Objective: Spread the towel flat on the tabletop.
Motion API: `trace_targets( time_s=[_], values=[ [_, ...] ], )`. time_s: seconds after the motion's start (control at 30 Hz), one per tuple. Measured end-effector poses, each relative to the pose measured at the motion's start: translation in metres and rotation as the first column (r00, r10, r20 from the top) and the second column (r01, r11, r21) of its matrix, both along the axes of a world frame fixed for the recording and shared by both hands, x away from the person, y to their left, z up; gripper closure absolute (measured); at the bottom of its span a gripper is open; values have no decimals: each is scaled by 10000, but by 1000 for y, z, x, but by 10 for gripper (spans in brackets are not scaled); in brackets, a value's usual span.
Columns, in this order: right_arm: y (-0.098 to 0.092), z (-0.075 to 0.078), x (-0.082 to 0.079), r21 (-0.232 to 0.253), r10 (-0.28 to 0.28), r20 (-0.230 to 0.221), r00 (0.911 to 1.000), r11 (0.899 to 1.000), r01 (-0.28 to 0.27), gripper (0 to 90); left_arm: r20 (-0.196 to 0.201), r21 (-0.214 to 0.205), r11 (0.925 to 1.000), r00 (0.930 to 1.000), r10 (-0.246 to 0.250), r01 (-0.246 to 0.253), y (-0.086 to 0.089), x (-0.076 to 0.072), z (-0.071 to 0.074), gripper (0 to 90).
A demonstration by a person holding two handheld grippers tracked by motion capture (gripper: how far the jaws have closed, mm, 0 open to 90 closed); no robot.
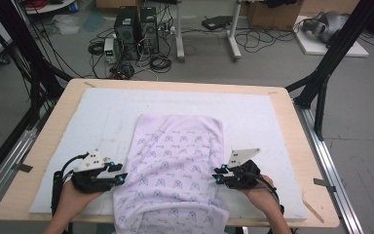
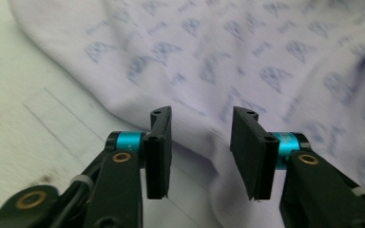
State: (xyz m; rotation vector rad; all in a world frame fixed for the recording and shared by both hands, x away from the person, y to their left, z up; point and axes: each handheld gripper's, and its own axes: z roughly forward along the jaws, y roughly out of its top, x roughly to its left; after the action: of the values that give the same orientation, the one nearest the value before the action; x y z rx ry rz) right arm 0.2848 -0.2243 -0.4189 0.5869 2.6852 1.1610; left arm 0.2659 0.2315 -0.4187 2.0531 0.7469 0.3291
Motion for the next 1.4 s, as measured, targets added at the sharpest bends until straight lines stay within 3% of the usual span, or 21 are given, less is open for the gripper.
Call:
trace_targets(
  time_s=[0.07, 0.17, 0.23, 0.33, 0.4, 0.43, 0.57, 0.67, 0.73, 0.83, 0.9, 0.97, 1.0, 1.03, 1.1, 1.17, 1.27, 1.33, 1.4],
  values=[
    [4, -3, 6, -10, 2, -179, 9998, 10000, -2, 679, -103, -13, 9993, 9993, 366, -366, -1, 14, -3, 530],
    [12, -13, 13, -624, -81, -466, 9989, 9980, 52, 620, -298, 240, 9975, 9973, 674, -667, -7, 31, -10, 523],
    [13, -16, 15, -903, -150, -535, 9985, 9959, 102, 614, -653, 301, 9960, 9941, 863, -845, -10, 41, -14, 576],
    [14, -16, 16, -856, -171, -517, 9985, 9962, 126, 614, -1077, 488, 9951, 9900, 909, -860, -18, 52, -17, 676],
    [14, -17, 16, -845, -183, -543, 9984, 9963, 137, 613, -1060, 679, 9959, 9921, 672, -602, -23, 56, -18, 836],
    [13, -17, 16, -832, -177, -544, 9984, 9964, 131, 613, -995, 653, 9962, 9930, 642, -579, -26, 57, -17, 860],
    [13, -17, 16, -813, -185, -563, 9982, 9966, 139, 610, -1049, 260, 9994, 9942, 232, -206, -44, 58, -17, 873],
    [13, -17, 16, -837, -188, -533, 9984, 9964, 143, 609, -1104, 539, 9968, 9925, -525, 587, -62, 57, -17, 871],
    [13, -17, 15, -836, -232, -527, 9983, 9963, 188, 607, -1014, 247, 9930, 9884, -1128, 1159, -64, 58, -10, 849],
    [13, -18, 15, -720, -228, -490, 9985, 9972, 192, 604, -734, -84, 9985, 9958, -545, 541, -55, 66, 1, 693],
    [12, -18, 15, -732, -203, -477, 9987, 9972, 168, 603, -494, -193, 9998, 9988, -3, -7, -45, 76, 5, 688],
    [13, -18, 15, -736, -190, -468, 9987, 9972, 155, 603, -135, -319, 9966, 9970, 759, -763, -37, 89, 6, 694],
    [12, -18, 15, -727, -180, -451, 9988, 9972, 147, 602, -130, -403, 9916, 9924, 1224, -1228, -33, 97, 3, 701],
    [12, -18, 15, -730, -167, -446, 9989, 9972, 134, 602, -168, -228, 9868, 9870, 1598, -1602, -31, 105, 0, 699],
    [13, -18, 15, -736, -145, -455, 9989, 9972, 111, 602, -471, -121, 9715, 9706, 2360, -2368, -26, 121, -9, 661],
    [13, -18, 15, -745, -145, -437, 9989, 9972, 112, 601, -790, -269, 9604, 9584, 2744, -2773, -25, 132, -16, 586],
    [12, -18, 15, -740, -120, -439, 9990, 9972, 87, 601, -946, -314, 9550, 9521, 2908, -2949, -28, 139, -25, 565],
    [12, -19, 15, -725, -112, -439, 9990, 9973, 80, 601, -1012, -30, 9553, 9505, 2938, -2956, -30, 142, -29, 717],
    [12, -19, 16, -744, -88, -409, 9991, 9972, 57, 601, -1254, -154, 9571, 9502, 2854, -2894, -32, 144, -29, 856]
  ],
)
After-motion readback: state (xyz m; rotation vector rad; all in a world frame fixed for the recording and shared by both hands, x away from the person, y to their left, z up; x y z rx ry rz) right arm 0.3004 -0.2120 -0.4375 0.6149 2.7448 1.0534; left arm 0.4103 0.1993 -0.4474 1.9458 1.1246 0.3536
